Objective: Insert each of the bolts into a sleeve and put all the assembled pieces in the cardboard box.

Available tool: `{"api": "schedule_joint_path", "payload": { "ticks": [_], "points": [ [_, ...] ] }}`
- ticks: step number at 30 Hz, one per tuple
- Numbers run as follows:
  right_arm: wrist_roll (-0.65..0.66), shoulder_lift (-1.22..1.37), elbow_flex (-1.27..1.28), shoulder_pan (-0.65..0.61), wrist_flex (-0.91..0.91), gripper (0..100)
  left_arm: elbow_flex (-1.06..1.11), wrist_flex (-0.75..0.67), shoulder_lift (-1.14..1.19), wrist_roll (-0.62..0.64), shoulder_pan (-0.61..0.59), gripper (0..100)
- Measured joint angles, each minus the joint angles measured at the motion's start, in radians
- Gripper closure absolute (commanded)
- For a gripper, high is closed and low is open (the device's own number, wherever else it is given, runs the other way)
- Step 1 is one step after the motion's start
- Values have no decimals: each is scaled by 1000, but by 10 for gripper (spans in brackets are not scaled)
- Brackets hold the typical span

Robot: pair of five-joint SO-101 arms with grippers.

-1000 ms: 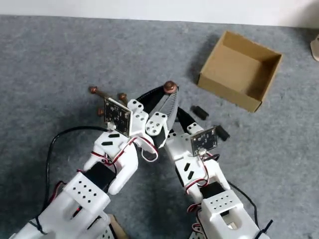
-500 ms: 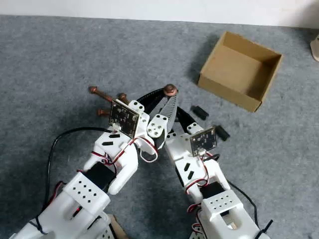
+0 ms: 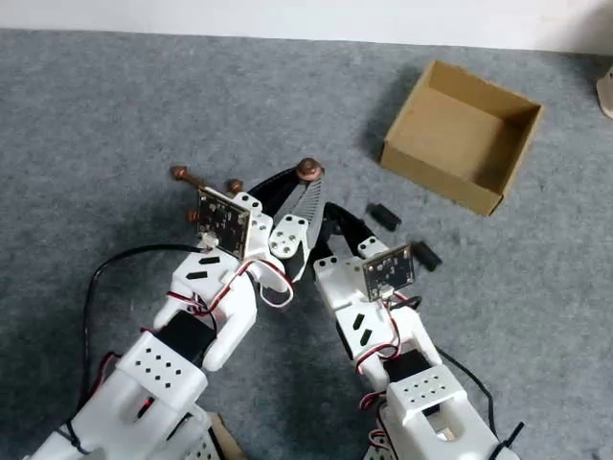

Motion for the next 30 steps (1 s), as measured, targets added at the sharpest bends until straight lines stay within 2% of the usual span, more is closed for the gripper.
{"api": "schedule_joint_path", "payload": {
  "ticks": [6, 19, 30],
  "points": [
    [0, 0, 0, 0, 0, 994, 6, -9, 0, 107, -3, 996],
    [0, -2, 2, -2, 0, 994, 8, -5, 2, 164, -2, 996],
    [2, 2, 2, -5, -15, 994, -43, 218, -18, 172, -2, 996]
  ]
}}
